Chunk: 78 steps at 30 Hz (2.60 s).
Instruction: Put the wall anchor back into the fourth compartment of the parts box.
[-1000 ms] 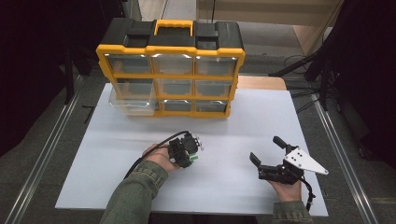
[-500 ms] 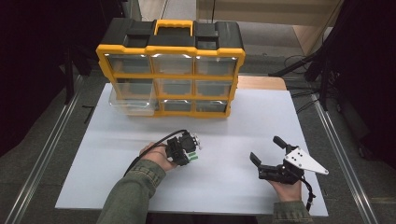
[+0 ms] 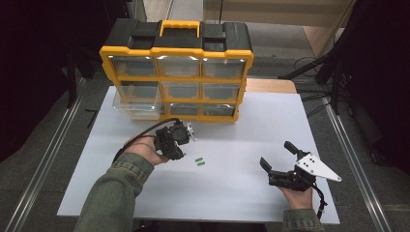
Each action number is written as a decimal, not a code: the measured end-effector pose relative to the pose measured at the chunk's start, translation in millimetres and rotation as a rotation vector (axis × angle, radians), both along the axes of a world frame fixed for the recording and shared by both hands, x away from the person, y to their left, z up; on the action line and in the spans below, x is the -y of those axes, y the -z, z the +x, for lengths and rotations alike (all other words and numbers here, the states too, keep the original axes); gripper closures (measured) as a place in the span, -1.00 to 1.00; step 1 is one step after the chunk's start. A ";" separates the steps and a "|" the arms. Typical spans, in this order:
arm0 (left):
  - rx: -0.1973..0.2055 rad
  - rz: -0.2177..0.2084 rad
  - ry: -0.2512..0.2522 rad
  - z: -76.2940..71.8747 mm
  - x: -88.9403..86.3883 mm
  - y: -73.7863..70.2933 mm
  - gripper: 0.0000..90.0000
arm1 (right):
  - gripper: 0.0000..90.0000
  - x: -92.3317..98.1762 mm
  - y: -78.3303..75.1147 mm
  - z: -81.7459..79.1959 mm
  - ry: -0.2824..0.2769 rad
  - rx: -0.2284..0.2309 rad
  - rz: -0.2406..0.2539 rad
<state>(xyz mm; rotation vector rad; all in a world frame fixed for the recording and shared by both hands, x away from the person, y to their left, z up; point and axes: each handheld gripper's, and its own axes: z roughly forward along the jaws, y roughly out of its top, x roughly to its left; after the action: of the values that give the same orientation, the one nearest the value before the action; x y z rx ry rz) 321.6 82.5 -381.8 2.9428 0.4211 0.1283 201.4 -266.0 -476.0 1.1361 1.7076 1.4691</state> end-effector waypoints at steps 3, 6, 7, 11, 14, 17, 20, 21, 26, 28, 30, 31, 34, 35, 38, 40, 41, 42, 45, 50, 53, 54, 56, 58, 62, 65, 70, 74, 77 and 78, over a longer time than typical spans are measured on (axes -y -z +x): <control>0.003 0.000 0.007 3.8 -4.4 -18.4 0.86 | -1.00 2.0 0.2 -0.9 0.003 0.002 0.001; 0.019 0.022 0.014 8.8 -8.7 -38.0 0.86 | -1.00 3.9 0.5 -2.5 0.007 -0.004 0.010; 0.022 0.019 0.009 9.4 -9.7 -42.8 0.86 | -1.00 4.5 0.5 -2.9 0.008 -0.007 0.010; 0.045 0.027 0.035 14.7 -16.2 -69.7 0.86 | -1.00 5.5 1.0 -3.1 0.006 -0.003 0.010; 0.057 0.041 0.036 19.8 -20.9 -86.7 0.86 | -1.00 4.6 1.5 -2.9 0.003 -0.005 0.004; 0.070 0.041 0.028 24.0 -25.5 -99.3 0.86 | -1.00 3.8 1.7 -2.9 0.000 -0.012 0.004; 0.090 0.036 0.010 30.9 -31.6 -111.0 0.86 | -1.00 4.2 1.9 -2.7 -0.001 -0.012 0.005; 0.093 0.031 0.001 33.3 -33.8 -114.4 0.86 | -1.00 4.3 1.9 -2.7 -0.001 -0.012 0.005; 0.124 0.026 -0.030 47.3 -46.1 -128.7 0.86 | -1.00 4.0 2.0 -3.1 -0.004 -0.014 0.008; 0.140 0.008 -0.046 55.0 -53.6 -134.2 0.86 | -1.00 4.0 2.2 -3.1 -0.006 -0.015 0.007; 0.143 0.000 -0.057 62.6 -59.5 -137.2 0.86 | -1.00 4.0 2.5 -2.9 -0.006 -0.016 0.004; 0.145 0.005 -0.062 67.5 -62.7 -139.0 0.86 | -1.00 3.8 2.6 -3.0 -0.008 -0.018 0.005; 0.154 0.040 -0.089 79.0 -70.1 -139.6 0.86 | -1.00 3.0 2.8 -4.0 -0.014 -0.018 0.004; 0.154 0.040 -0.089 79.0 -70.1 -139.6 0.86 | -1.00 3.0 2.8 -4.0 -0.014 -0.018 0.004; 0.164 0.048 -0.095 88.4 -80.3 -143.5 0.86 | -1.00 1.7 3.1 -4.0 -0.019 -0.020 -0.002; 0.162 0.049 -0.096 90.1 -82.3 -143.1 0.86 | -1.00 1.6 3.4 -3.1 -0.020 -0.019 -0.003; 0.163 0.055 -0.098 93.0 -85.6 -142.7 0.86 | -1.00 1.4 3.4 -3.1 -0.019 -0.019 -0.002; 0.163 0.047 -0.101 93.7 -86.7 -142.0 0.86 | -1.00 1.2 3.3 -3.2 -0.019 -0.020 0.000; 0.162 0.035 -0.098 95.5 -89.6 -140.1 0.86 | -1.00 1.0 3.3 -3.8 -0.022 -0.021 -0.005; 0.161 0.020 -0.103 97.0 -91.2 -134.2 0.83 | -1.00 1.0 3.4 -3.7 -0.024 -0.021 -0.005; 0.156 0.026 -0.114 97.2 -89.5 -131.3 0.53 | -1.00 1.5 3.1 -3.9 -0.020 -0.017 -0.005; 0.155 0.028 -0.114 96.7 -88.9 -131.2 0.48 | -1.00 1.5 3.0 -4.1 -0.018 -0.020 -0.003; 0.160 0.030 -0.112 95.7 -87.7 -131.2 0.31 | -1.00 1.6 3.0 -4.1 -0.018 -0.020 -0.003; 0.165 0.030 -0.115 94.4 -85.6 -131.3 0.11 | -1.00 1.6 3.1 -3.8 -0.019 -0.016 -0.006; 0.184 0.056 -0.124 87.8 -78.1 -130.0 -0.43 | -1.00 1.7 3.0 -3.8 -0.019 -0.016 -0.005; 0.191 0.033 -0.133 82.5 -75.6 -128.1 -0.69 | -1.00 1.6 3.0 -3.9 -0.018 -0.017 -0.004; 0.177 0.049 -0.129 74.8 -71.6 -120.5 -0.96 | -1.00 1.2 2.8 -4.1 -0.021 -0.016 0.001; 0.180 0.034 -0.125 69.1 -69.2 -119.7 -1.00 | -1.00 1.2 2.6 -3.6 -0.020 -0.016 0.008; 0.182 0.033 -0.127 61.4 -66.5 -117.2 -1.00 | -1.00 1.4 2.4 -3.4 -0.019 -0.013 0.010; 0.182 0.033 -0.127 61.4 -66.5 -117.2 -1.00 | -1.00 1.4 2.4 -3.4 -0.019 -0.013 0.010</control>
<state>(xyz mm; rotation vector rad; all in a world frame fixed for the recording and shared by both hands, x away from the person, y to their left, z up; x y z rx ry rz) 383.0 148.9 -264.6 2.9010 0.5829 0.4190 198.0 -267.3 -478.4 1.1404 1.7265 1.4866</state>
